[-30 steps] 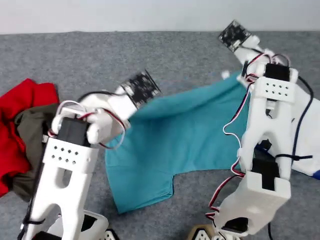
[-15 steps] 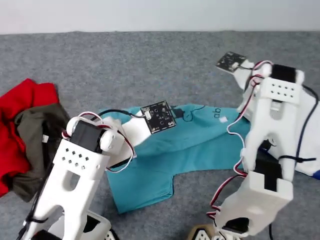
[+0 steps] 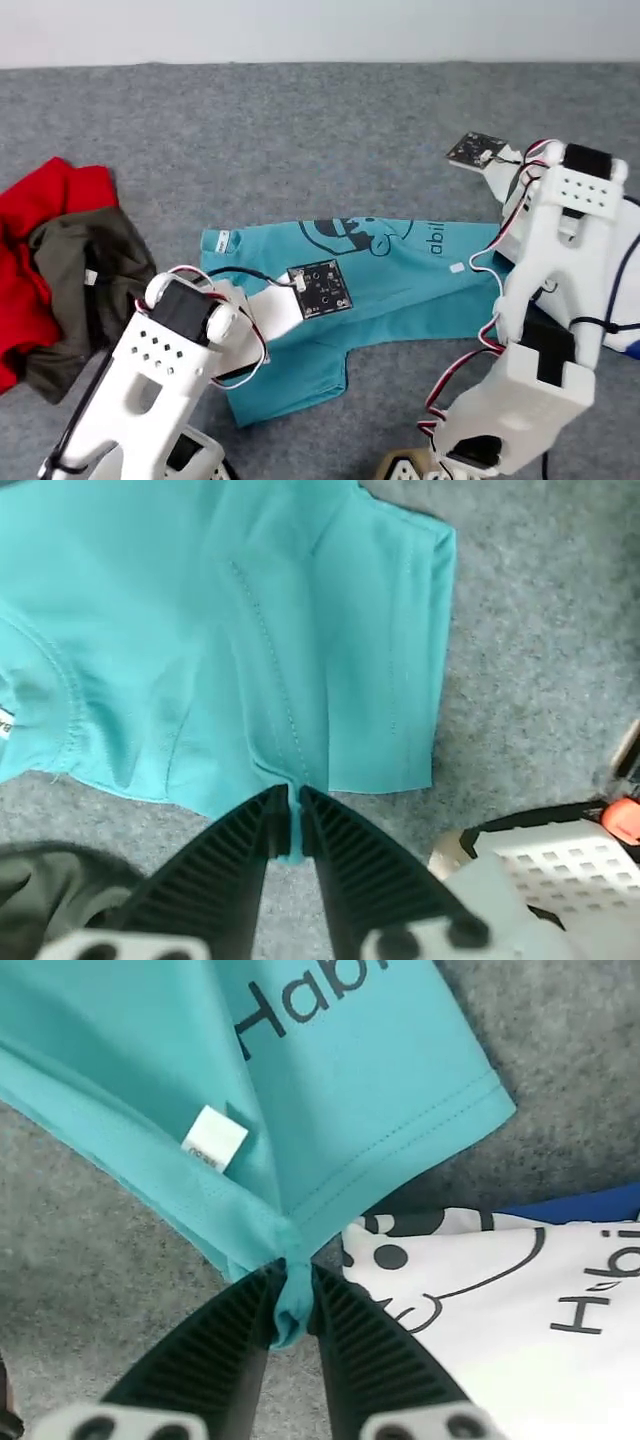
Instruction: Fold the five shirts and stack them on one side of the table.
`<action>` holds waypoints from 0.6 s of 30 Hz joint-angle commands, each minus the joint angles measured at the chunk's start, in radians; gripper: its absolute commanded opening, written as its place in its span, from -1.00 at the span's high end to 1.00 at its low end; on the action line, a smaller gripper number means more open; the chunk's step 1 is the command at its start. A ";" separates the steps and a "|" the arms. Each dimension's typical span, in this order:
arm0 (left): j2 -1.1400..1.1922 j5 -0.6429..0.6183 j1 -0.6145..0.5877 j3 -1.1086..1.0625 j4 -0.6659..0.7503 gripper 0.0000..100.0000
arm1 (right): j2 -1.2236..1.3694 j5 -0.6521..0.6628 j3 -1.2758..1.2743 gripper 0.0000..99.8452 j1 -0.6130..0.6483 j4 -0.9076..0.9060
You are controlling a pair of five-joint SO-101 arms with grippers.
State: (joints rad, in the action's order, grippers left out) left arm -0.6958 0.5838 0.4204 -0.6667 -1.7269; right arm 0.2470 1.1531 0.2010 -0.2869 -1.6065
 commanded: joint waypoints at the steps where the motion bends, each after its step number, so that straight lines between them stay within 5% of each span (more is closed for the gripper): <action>1: -0.031 0.009 0.005 0.007 -0.026 0.91 | -0.027 0.015 0.005 0.96 0.010 0.008; 9: -0.032 -0.149 0.006 0.131 -0.028 0.73 | -0.038 0.011 0.009 0.51 -0.022 -0.050; 18: -0.023 -0.209 0.005 0.271 0.060 0.84 | -0.177 0.009 0.009 0.51 0.001 -0.051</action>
State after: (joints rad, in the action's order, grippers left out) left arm -0.6974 0.4166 0.4235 -0.4473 -1.7285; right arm 0.1703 1.1592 0.2010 -0.2869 -1.6525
